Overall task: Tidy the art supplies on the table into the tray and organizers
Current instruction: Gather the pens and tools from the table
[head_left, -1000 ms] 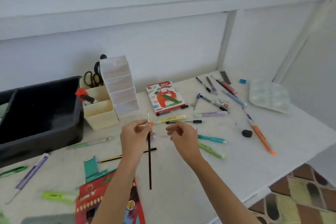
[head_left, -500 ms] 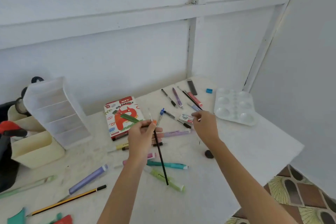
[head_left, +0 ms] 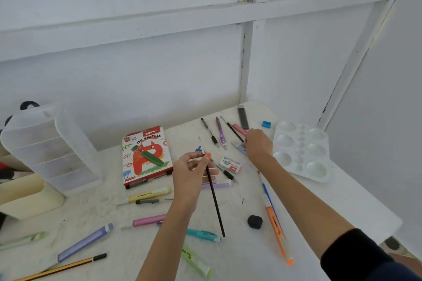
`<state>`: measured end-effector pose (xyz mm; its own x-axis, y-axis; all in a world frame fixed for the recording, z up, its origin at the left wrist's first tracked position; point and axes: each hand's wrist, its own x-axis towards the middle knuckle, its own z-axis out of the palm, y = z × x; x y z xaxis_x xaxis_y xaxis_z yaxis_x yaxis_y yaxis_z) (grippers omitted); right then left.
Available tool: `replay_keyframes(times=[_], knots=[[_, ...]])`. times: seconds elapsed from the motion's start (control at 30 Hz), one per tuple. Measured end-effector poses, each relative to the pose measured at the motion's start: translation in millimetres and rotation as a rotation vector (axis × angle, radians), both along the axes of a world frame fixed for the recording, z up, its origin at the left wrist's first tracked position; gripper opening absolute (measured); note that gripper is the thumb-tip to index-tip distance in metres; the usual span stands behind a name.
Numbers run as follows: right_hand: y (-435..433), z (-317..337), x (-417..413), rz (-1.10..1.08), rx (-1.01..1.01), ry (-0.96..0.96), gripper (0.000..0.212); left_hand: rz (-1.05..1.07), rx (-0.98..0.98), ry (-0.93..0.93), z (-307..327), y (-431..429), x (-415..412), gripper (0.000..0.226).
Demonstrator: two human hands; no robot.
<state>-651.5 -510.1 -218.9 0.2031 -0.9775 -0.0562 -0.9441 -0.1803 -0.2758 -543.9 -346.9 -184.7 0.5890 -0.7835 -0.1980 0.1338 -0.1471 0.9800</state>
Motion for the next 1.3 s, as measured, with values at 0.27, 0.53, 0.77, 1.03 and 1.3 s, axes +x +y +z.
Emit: replay_keyframes(times=[0.27,0.53,0.77,1.03,1.3], knots=[[12.7,9.1,-35.6,-0.046,0.067,-0.324,0.019,-0.002,0.003,0.020,-9.0,-5.6,-18.5,0.023],[76.9,20.2,-91.0,-0.105,0.243,-0.315,0.018,-0.075,0.003,0.043,-11.7,-6.8,-56.9,0.020],[132.1,7.6,-106.1,-0.127,0.217,-0.122,0.013,-0.099,0.017,0.071,-17.5,6.0,-80.7,0.023],[161.5,11.0,-90.2,-0.109,0.194,-0.123,0.011,-0.053,0.040,0.062,-21.2,27.8,-77.7,0.025],[168.4,9.9,-81.3,-0.058,0.100,0.013,0.023,-0.001,0.049,0.054,-25.0,37.7,-75.0,0.024]])
